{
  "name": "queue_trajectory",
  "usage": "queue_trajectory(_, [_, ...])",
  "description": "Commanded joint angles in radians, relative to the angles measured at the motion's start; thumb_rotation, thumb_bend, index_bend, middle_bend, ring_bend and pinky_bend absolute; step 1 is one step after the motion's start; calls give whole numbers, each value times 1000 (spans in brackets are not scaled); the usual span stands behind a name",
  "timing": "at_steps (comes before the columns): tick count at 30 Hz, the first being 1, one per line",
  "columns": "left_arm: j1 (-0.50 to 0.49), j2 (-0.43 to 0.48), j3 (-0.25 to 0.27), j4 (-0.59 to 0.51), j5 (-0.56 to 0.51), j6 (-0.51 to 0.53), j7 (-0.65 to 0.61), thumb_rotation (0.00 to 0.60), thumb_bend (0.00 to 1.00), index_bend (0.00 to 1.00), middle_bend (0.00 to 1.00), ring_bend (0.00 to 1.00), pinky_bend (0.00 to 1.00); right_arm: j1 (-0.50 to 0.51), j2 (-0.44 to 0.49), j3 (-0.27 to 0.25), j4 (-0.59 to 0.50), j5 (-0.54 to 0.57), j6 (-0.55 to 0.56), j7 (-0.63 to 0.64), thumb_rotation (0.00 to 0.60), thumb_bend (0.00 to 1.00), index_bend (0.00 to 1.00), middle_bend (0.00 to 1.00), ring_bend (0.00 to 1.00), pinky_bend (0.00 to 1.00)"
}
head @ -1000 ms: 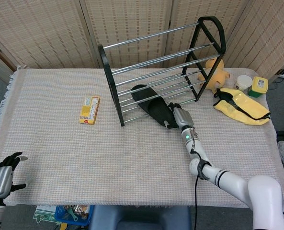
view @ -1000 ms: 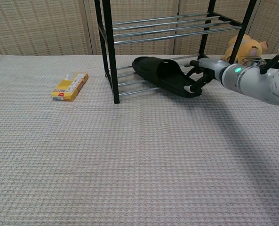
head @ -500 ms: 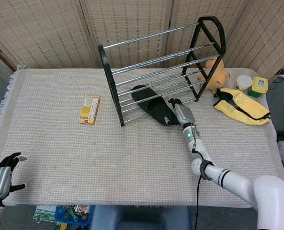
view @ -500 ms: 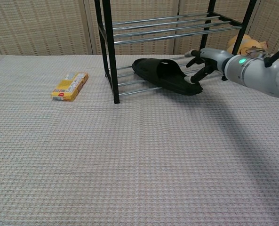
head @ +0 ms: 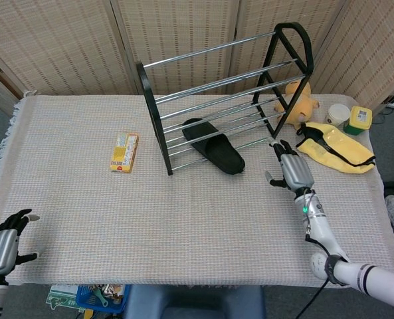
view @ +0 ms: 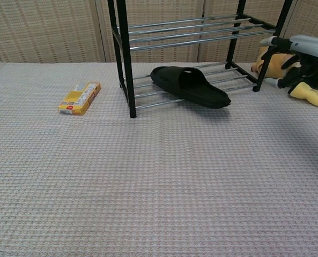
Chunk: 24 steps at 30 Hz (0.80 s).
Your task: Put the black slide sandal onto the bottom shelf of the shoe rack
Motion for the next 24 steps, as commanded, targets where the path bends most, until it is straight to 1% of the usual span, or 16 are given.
queue_trajectory(1, [-6, -3, 0, -5, 6, -4, 5, 600, 174, 319, 200, 199, 310, -40, 28, -46, -26, -42, 18, 5, 600, 391, 0, 137, 0, 167])
queue_trajectory(3, [-11, -6, -1, -10, 11, -5, 9, 600, 174, 319, 200, 199, 310, -44, 19, -63, -9, -47, -1, 8, 600, 388, 0, 139, 0, 167])
queue_trajectory(6, [-13, -6, -1, -16, 16, -3, 12, 600, 173, 319, 200, 199, 310, -32, -16, -75, 35, -42, -44, 8, 600, 388, 0, 139, 0, 167])
queue_trajectory(15, [3, 4, 6, -18, 1, 7, 13, 600, 173, 319, 200, 199, 310, 41, -166, -84, 158, -57, -142, -24, 600, 387, 0, 139, 1, 167])
queue_trajectory(24, [14, 5, 10, -11, -6, 12, 6, 600, 174, 319, 200, 199, 310, 111, -265, -57, 241, -46, -193, -69, 600, 388, 0, 139, 3, 167])
